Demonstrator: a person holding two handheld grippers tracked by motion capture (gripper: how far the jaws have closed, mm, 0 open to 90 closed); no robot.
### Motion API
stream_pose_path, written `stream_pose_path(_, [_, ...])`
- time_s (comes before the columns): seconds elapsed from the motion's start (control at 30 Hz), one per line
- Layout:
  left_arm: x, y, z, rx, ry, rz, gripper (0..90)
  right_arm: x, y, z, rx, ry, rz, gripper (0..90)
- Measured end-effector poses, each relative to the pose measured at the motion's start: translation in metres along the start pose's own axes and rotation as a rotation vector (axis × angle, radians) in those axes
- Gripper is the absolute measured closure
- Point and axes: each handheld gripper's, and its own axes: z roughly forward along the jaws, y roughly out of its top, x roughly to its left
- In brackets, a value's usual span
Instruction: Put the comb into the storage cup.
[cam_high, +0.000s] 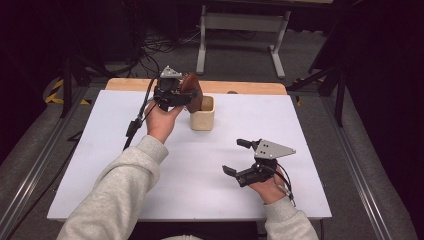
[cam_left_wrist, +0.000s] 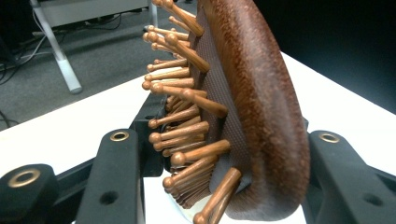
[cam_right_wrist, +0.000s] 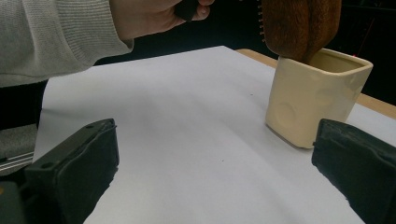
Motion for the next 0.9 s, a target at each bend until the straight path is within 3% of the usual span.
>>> stream_pose_path(0.17, [0.002, -0.002, 0.002, -0.017, -0.004, 0.003, 47.7, 0.000, 0.000, -0.001, -0.002, 0.001, 0.000, 1.2])
stream_pose_path(0.3, [0.001, -0.006, 0.003, -0.066, -0.005, 0.023, 40.7, 0.000, 0.000, 0.000, -0.001, 0.004, 0.000, 1.2])
stream_pose_path(0.37, [0.001, -0.007, 0.002, -0.068, -0.014, 0.022, 33.4, 0.000, 0.000, 0.000, -0.001, 0.005, 0.002, 1.2])
stream_pose_path(0.43, [0.000, -0.008, 0.001, -0.073, -0.011, 0.049, 27.4, 0.000, 0.000, 0.000, 0.000, 0.006, 0.000, 1.2])
stream_pose_path(0.5, [-0.002, -0.008, 0.000, -0.074, 0.033, 0.080, 17.0, 0.000, 0.000, 0.000, -0.002, 0.008, 0.000, 1.2])
stream_pose_path(0.6, [-0.001, -0.008, -0.002, -0.070, 0.056, 0.078, 3.3, 0.000, 0.000, 0.000, -0.002, 0.008, 0.003, 1.2])
stream_pose_path(0.9, [0.002, -0.005, -0.025, -0.118, 0.084, 0.109, 0.1, 0.000, 0.000, 0.000, -0.004, 0.006, 0.005, 1.2])
